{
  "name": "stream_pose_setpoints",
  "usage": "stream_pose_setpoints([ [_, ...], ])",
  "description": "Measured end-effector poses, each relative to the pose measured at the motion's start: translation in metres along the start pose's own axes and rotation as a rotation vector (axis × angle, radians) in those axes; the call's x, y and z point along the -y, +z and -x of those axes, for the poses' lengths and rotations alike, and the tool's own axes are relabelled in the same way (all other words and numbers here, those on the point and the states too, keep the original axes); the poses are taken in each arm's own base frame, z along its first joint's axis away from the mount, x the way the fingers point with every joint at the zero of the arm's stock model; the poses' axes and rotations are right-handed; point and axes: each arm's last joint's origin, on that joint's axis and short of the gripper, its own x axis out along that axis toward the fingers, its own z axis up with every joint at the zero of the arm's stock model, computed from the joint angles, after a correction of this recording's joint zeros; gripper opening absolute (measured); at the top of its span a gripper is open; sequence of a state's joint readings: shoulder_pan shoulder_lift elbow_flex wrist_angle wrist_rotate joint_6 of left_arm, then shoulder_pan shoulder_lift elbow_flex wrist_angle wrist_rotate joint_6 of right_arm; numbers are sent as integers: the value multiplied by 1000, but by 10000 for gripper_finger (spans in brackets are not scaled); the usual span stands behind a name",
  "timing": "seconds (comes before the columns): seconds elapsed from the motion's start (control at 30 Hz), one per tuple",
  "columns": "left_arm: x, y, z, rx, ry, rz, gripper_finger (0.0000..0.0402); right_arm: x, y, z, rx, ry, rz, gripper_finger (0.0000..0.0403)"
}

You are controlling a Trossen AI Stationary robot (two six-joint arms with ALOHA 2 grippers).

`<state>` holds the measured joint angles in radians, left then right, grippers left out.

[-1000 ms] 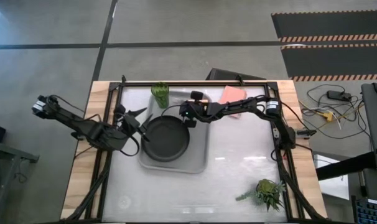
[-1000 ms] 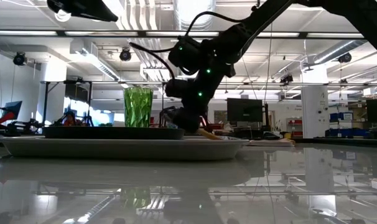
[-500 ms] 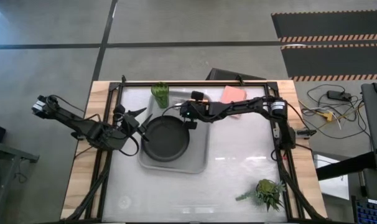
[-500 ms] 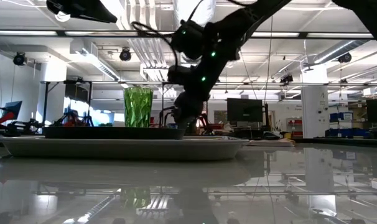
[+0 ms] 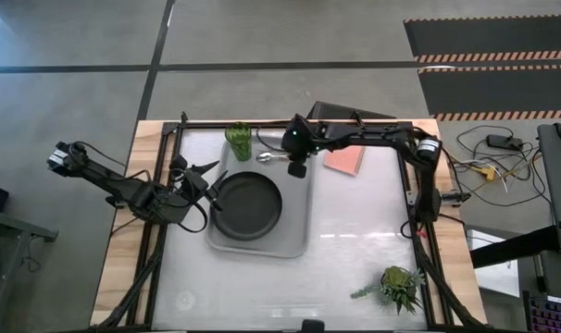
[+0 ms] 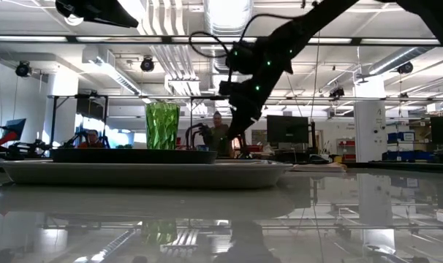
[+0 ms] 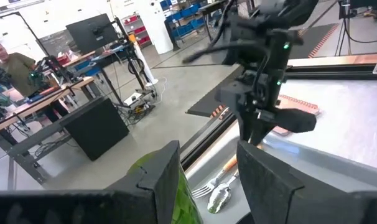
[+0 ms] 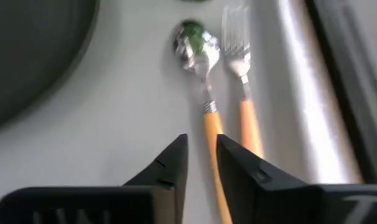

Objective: Pick and place plate/cup/fork/spoon on tray
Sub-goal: Put the yellow spoon on the gray serving tray to the left of the yellow fork

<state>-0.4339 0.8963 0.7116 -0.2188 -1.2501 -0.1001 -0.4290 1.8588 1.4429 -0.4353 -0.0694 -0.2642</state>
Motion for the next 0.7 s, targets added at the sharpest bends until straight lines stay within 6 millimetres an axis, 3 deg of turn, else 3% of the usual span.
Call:
stream_pose_setpoints([
  [0.3,1,-1,0,-3,-19,-3,142,20,-25,-33,-72,73,91,155],
  [0.5,1,-1,0,-3,-20,-2,142,25,-32,-44,-118,32,86,160],
  [0.7,1,-1,0,-3,-20,-4,142,25,-34,-47,-127,17,89,140],
])
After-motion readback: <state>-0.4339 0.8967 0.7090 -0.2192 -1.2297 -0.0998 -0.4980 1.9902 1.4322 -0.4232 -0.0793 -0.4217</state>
